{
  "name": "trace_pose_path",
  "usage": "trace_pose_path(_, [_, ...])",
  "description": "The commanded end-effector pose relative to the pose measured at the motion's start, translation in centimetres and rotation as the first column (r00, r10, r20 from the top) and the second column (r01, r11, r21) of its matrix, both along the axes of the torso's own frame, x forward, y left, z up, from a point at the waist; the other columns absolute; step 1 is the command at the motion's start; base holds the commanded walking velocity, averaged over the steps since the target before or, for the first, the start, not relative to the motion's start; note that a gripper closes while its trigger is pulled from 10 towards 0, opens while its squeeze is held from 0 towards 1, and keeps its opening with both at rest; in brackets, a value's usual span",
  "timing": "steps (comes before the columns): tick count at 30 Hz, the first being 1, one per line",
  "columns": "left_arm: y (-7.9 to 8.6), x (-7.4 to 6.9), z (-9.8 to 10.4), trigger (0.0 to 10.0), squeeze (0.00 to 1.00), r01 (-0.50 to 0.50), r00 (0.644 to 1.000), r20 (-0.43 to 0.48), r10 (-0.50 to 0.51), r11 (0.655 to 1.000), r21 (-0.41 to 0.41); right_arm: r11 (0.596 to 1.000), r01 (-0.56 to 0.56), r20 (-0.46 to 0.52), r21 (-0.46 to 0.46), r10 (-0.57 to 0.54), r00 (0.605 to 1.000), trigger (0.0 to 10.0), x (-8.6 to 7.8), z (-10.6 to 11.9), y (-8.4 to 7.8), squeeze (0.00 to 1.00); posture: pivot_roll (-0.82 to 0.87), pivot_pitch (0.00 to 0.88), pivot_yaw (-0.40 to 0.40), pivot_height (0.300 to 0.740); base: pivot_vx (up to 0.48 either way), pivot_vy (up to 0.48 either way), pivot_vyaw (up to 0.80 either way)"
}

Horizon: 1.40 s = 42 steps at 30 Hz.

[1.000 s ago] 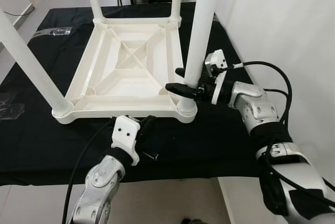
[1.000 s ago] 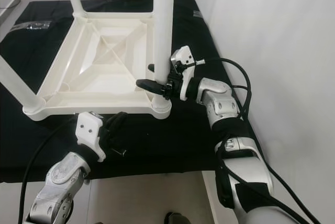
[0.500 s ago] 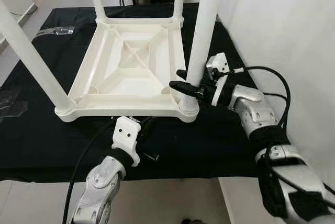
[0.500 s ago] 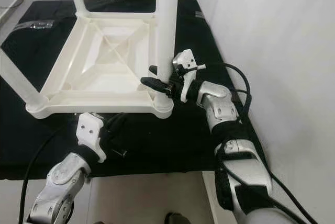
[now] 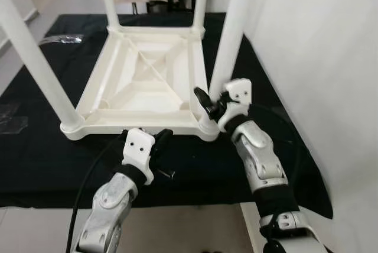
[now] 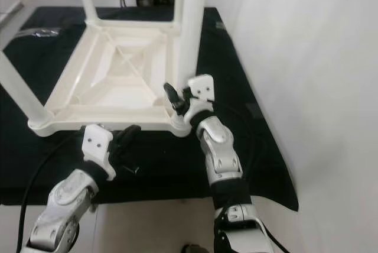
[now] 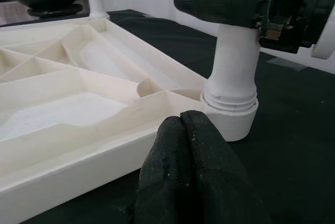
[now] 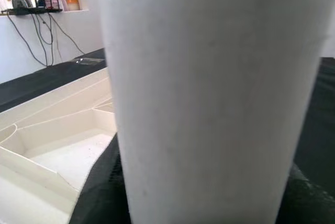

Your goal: Building children table

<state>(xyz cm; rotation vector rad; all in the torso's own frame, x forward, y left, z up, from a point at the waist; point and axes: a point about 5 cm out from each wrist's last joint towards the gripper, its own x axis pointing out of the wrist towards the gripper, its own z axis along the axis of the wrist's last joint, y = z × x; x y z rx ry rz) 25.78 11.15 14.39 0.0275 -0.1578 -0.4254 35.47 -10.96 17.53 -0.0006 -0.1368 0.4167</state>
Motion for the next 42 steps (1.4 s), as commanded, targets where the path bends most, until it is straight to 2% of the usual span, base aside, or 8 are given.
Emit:
trace_pose_path(1, [0.1, -0.1, -0.3, 10.0, 0.00, -0.008, 1.000, -0.008, 0.008, 1.000, 0.002, 0.999, 0.046, -0.145, -0.012, -0.047, 0.988, 10.0, -0.3, -3.1, -0.8, 0.00, 0.03, 0.137, -0.022, 0.740, 0.000, 0.000, 0.00])
trace_pose_path(2, [0.1, -0.1, -0.3, 10.0, 0.00, -0.008, 1.000, -0.008, 0.008, 1.000, 0.001, 0.999, 0.038, -0.123, -0.023, -0.041, 0.992, 10.0, -0.3, -2.7, -0.9, 1.00, 0.03, 0.137, -0.022, 0.740, 0.000, 0.000, 0.00])
trace_pose_path(7, [0.0, -0.2, -0.3, 10.0, 0.00, -0.001, 1.000, -0.011, 0.001, 1.000, -0.003, 0.997, -0.075, -0.067, 0.004, 0.075, 0.995, 10.0, 0.2, -0.4, -0.6, 0.89, 0.03, 0.140, -0.018, 0.740, 0.000, 0.000, 0.00])
trace_pose_path(8, [-0.1, -0.2, -0.3, 10.0, 0.00, 0.001, 1.000, -0.011, -0.001, 1.000, -0.004, 0.989, -0.147, -0.035, -0.006, 0.147, 0.989, 10.0, 0.6, 0.7, -0.6, 0.00, 0.03, 0.140, -0.019, 0.740, 0.000, 0.000, 0.00])
trace_pose_path(18, [-0.3, -0.2, -0.3, 10.0, 0.00, 0.004, 1.000, -0.012, -0.004, 1.000, -0.009, 0.812, -0.564, -0.091, -0.151, 0.557, 0.826, 10.0, 1.4, 2.4, -0.9, 0.00, 0.04, 0.134, -0.027, 0.740, 0.000, 0.000, 0.00])
trace_pose_path(24, [-0.3, -0.2, -0.3, 10.0, 0.00, 0.003, 1.000, -0.012, -0.003, 1.000, -0.010, 0.801, -0.589, -0.113, -0.108, 0.579, 0.808, 10.0, 1.7, 2.3, -0.6, 0.00, 0.04, 0.134, -0.030, 0.740, 0.000, 0.000, 0.00])
trace_pose_path(25, [-0.3, -0.2, -0.3, 10.0, 0.00, 0.002, 1.000, -0.013, -0.002, 1.000, -0.010, 0.799, -0.596, -0.115, -0.073, 0.587, 0.801, 0.0, 1.9, 2.3, -0.4, 0.00, 0.04, 0.134, -0.030, 0.740, 0.000, 0.000, 0.00])
trace_pose_path(42, [-0.4, -0.5, -0.4, 10.0, 0.00, 0.004, 1.000, -0.016, -0.004, 1.000, -0.008, 0.870, -0.491, -0.124, -0.036, 0.484, 0.866, 0.0, 1.9, 0.3, -2.0, 0.00, 0.04, 0.135, -0.024, 0.740, 0.000, 0.000, 0.00])
